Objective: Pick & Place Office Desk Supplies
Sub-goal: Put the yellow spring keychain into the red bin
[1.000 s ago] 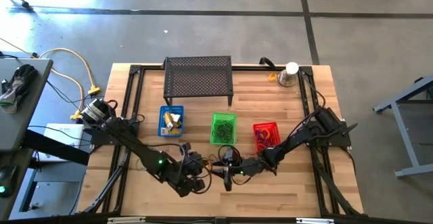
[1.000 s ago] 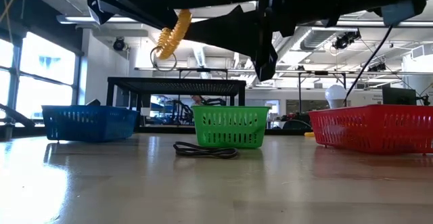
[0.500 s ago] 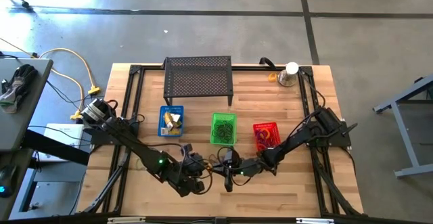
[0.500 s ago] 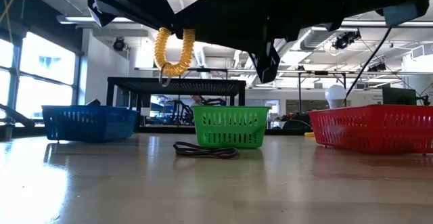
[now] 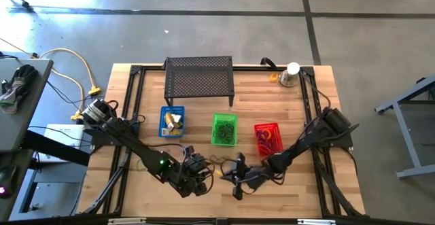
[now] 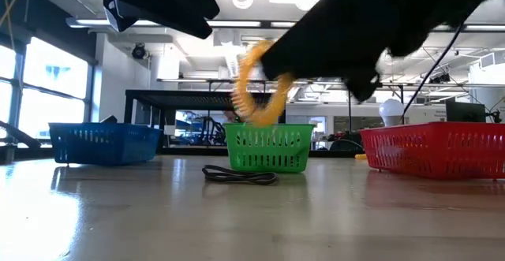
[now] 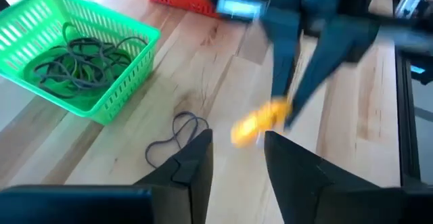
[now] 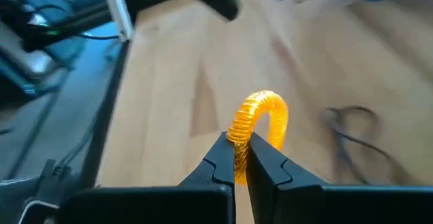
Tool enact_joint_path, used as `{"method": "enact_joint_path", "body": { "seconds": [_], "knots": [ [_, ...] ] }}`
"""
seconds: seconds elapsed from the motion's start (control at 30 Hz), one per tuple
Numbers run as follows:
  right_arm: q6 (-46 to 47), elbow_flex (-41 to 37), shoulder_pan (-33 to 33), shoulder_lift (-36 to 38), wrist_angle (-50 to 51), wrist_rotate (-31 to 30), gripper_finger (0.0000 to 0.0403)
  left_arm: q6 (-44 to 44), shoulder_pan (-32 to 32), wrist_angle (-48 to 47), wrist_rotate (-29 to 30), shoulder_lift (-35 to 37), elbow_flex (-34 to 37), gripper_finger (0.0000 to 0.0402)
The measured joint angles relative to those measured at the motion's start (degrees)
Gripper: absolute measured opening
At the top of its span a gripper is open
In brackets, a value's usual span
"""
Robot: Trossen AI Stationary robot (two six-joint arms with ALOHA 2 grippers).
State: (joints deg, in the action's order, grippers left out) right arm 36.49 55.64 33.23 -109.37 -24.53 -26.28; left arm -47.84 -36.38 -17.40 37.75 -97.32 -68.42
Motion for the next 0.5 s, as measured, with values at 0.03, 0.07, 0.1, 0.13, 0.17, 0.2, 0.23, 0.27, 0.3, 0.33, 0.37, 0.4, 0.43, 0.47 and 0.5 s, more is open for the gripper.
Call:
{"method": "enact_joint_path", "body": {
  "seconds": [0.03,0.07,0.1,0.13,0.17,0.2,0.23,0.27,0.3,0.33,0.37,0.4,0.43,0.47,0.5],
  "knots": [
    [0.8,0.0,0.8,1.6,3.0,-2.2,0.0003,0.2,0.0,-0.1,0.0,0.0,0.0,0.0129],
    [1.2,0.0,1.6,3.3,6.2,-4.7,0.0003,0.2,-0.2,-0.1,0.0,0.0,0.0,0.0129],
    [1.8,0.1,2.4,5.0,9.5,-7.1,0.0003,0.2,-0.4,-0.1,0.0,0.0,0.0,0.0130],
    [2.5,0.1,3.3,6.9,12.9,-9.9,0.0003,0.2,-0.5,-0.1,-0.1,0.0,0.0,0.0130],
    [3.1,0.2,4.3,8.7,16.2,-12.7,0.0003,0.2,-0.6,-0.1,-0.2,0.0,0.0,0.0130],
    [3.9,0.3,5.4,10.7,19.1,-15.5,0.0003,0.2,-0.7,-0.1,-0.2,0.0,0.0,0.0130],
    [4.8,0.4,6.4,12.5,21.9,-18.4,0.0003,0.2,-0.8,-0.1,-0.2,0.0,0.0,0.0130],
    [6.2,0.5,7.3,14.2,25.0,-21.4,0.0003,0.2,-1.0,-0.1,-0.2,0.0,0.0,0.0130],
    [8.2,0.5,8.2,15.8,28.8,-24.4,0.0003,0.2,-1.0,-0.1,-0.2,0.0,0.0,0.0130],
    [10.7,0.4,9.0,17.1,33.0,-26.9,0.0003,0.2,-1.1,-0.1,-0.2,0.0,0.0,0.0130],
    [13.9,0.4,9.7,18.3,37.1,-28.9,0.0003,0.2,-1.1,-0.1,-0.4,0.0,0.0,0.0130],
    [17.6,0.4,10.1,19.3,41.4,-30.3,0.0003,0.2,-1.1,-0.1,-0.6,0.0,0.0,0.0130],
    [21.7,0.4,10.3,20.0,45.9,-30.9,0.0003,0.2,-1.1,-0.1,-0.8,0.0,0.0,0.0130],
    [26.3,0.4,10.3,20.6,50.4,-31.1,0.0003,0.2,-1.1,-0.1,-0.8,0.0,0.0,0.0130],
    [30.8,0.4,10.3,20.9,54.8,-30.7,0.0003,0.2,-1.0,-0.1,-0.8,0.0,0.0,0.0130]
  ]
}}
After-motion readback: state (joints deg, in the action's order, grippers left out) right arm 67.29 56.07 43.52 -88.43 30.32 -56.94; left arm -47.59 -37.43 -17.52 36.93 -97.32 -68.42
